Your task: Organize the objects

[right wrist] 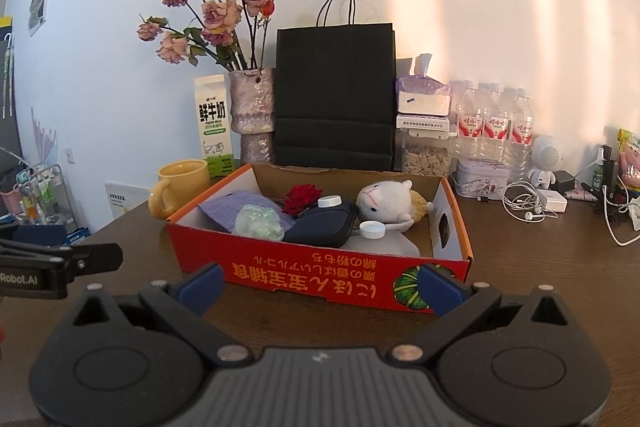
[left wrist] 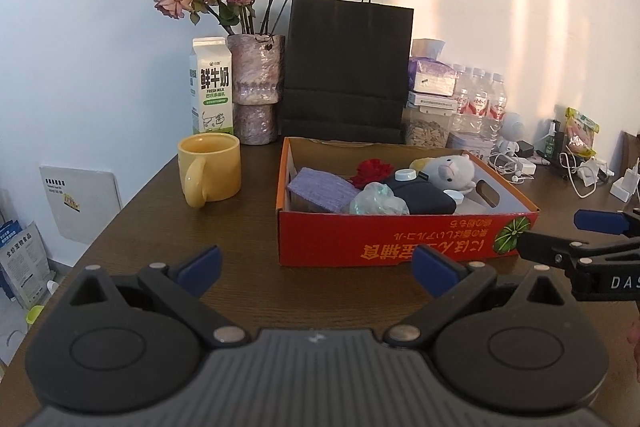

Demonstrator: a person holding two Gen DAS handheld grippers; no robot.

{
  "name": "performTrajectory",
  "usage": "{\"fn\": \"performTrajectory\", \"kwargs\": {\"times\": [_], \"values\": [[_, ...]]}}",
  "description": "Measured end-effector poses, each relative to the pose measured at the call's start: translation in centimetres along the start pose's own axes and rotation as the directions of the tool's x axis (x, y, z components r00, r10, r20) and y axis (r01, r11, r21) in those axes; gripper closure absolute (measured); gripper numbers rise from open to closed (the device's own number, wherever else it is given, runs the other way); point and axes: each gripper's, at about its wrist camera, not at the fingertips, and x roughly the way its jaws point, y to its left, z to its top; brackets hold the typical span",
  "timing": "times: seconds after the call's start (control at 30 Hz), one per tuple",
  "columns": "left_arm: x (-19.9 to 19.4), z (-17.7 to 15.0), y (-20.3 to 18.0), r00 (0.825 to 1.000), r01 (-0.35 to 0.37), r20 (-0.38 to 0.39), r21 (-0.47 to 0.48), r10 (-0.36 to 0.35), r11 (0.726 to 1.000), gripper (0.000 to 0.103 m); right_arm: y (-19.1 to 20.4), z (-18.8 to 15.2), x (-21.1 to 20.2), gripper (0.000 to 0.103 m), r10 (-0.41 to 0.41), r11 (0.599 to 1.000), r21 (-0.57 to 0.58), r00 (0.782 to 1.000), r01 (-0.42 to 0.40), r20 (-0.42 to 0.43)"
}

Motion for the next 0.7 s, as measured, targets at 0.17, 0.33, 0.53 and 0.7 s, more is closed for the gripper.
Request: {"fn": "performTrajectory", "kwargs": {"times": [0.17, 0.33, 0.53, 0.7], "values": [[-0.11, 0.0, -0.14, 1.0, -0.001, -0.001, 0.005, 0.001, 1.0, 0.0, 0.02, -0.02, -0.01, 0.0, 0.0, 1.0, 0.0, 1.0, 0.0, 0.0], [-0.03, 0.04, -0.17, 1.0, 0.006, -0.007, 0.003, -0.006, 1.0, 0.0, 0.03, -0.04, -0.01, 0.0, 0.0, 1.0, 0.0, 1.0, 0.0, 0.0], [-0.04, -0.03, -0.6, 1.0, -0.004, -0.01, 0.022, 0.004, 1.0, 0.0, 0.05, -0.13, -0.19, 0.0, 0.0, 1.0, 0.001, 1.0, 0.0, -0.002], [0.04, -0.12, -0.79, 1.0, -0.012, -0.014, 0.025, 0.012, 1.0, 0.0, 0.14, -0.33, -0.49, 0.0, 0.001, 1.0, 0.001, 1.0, -0.001, -0.003]]}}
